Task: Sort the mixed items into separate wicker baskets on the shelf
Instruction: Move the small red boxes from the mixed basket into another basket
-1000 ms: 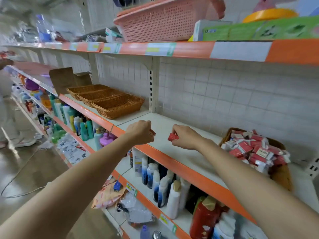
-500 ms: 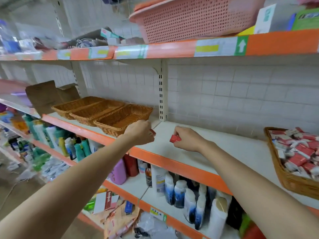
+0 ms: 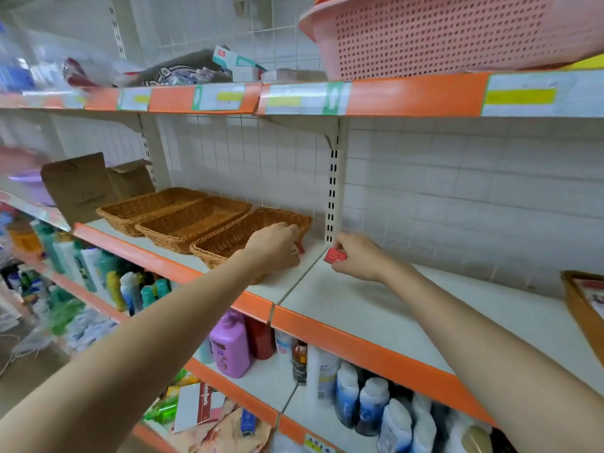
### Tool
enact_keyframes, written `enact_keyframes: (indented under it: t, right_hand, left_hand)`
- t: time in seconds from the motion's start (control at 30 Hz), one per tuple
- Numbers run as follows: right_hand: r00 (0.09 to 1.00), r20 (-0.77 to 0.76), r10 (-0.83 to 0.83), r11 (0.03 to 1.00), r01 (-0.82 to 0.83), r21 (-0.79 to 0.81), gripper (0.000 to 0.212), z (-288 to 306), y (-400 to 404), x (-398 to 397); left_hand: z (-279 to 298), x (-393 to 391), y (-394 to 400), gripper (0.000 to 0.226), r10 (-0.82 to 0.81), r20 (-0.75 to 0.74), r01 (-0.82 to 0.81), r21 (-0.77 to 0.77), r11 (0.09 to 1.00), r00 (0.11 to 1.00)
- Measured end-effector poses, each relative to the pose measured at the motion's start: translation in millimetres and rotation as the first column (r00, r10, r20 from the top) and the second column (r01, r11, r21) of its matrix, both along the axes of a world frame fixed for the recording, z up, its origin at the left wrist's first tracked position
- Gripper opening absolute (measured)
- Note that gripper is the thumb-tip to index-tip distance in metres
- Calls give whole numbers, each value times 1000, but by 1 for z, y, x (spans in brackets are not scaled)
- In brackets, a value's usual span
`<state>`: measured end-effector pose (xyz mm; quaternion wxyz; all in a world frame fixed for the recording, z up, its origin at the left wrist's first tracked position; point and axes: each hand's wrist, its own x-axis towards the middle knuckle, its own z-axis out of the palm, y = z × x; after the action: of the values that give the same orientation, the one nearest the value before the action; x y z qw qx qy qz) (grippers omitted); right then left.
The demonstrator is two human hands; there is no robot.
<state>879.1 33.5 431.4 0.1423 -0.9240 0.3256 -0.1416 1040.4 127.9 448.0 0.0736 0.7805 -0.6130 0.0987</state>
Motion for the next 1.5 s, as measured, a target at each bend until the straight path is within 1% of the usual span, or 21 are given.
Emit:
enact_keyframes:
  t: [0.13,0.3,0.43,0.6,0.77,0.87,1.0,1.27,1.4,1.5]
  right_hand:
    - [999,38,-15,1000,16,-14,22,-1,3,44]
    - [994,70,-80,997,79,11,21,-5,13,116]
    - [987,112,-113,993,108,48,24,-8,25,167]
    - [990,50,-130,991,129,25,25,-7,21,199]
    - [983,12,-182,983,182,-20,26,-1,-6,211]
    - [982,-1,-190,981,189,-35,27,-6,-17,218]
    - [980,-59,-191,981,190,-35,27,-12,-33,224]
    - [949,-156,-274,961,274,-20,27,-28,-66,238]
    - [925,-176,-336,941,336,-33,29,-33,-84,248]
    - [910,-242,-336,942,330,-66,28,-38,-94,256]
  left_hand:
    - [2,52,-4,36,-34,45,34,14,999,998]
    - [8,127,1,38,-82,10,82,22,996,997]
    - [10,175,-1,34,-136,-9,136,11,991,991]
    - [6,214,-13,33,-171,-2,171,33,985,985]
    - [0,235,-33,39,-180,-44,180,4,984,983]
    - [-8,241,-46,43,-204,-73,206,21,978,976]
    - [-15,249,-72,38,-250,-91,255,44,966,964]
    - [-31,262,-139,36,-365,-103,377,138,916,925]
    - [-45,267,-171,37,-441,-95,451,156,879,893]
    - [-57,267,-188,33,-472,-82,479,170,861,878]
